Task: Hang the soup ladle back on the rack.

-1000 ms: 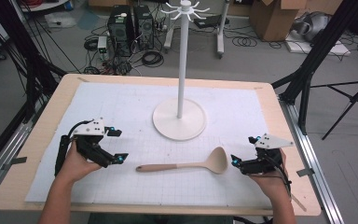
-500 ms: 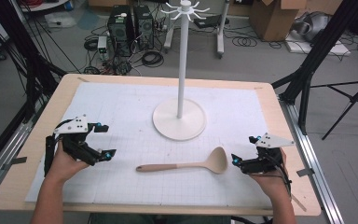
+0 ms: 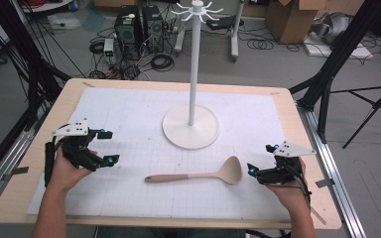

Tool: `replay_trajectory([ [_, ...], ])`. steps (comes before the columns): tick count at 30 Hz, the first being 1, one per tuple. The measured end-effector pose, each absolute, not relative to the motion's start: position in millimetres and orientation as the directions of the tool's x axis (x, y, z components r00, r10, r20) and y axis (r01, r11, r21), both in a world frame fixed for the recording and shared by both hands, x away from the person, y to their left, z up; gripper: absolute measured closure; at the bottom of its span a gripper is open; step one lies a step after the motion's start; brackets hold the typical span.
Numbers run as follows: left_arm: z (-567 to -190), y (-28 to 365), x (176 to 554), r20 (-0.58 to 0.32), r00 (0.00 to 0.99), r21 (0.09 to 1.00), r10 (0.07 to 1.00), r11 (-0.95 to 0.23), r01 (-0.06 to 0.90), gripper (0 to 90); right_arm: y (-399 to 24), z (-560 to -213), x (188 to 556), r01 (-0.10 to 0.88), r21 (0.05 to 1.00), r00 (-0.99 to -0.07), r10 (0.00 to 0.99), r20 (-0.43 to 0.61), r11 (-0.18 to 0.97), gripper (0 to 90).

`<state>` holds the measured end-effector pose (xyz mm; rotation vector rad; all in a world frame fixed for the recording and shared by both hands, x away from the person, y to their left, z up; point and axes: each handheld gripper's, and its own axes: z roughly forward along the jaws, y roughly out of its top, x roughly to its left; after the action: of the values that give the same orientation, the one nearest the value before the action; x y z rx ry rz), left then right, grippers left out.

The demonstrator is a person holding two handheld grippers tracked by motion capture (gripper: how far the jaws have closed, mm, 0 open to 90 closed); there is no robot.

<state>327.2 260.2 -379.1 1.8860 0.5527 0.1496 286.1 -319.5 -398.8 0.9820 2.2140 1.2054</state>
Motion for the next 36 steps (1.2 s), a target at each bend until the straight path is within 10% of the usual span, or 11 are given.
replay_trajectory([
  [36,-372.3,264.4,322.3,-0.095,0.872,0.911,0.480,-0.311,0.271,1.7,-313.6,-372.2,285.7,0.334,0.869,-0.696,0.717,-0.034,0.365,3.0],
])
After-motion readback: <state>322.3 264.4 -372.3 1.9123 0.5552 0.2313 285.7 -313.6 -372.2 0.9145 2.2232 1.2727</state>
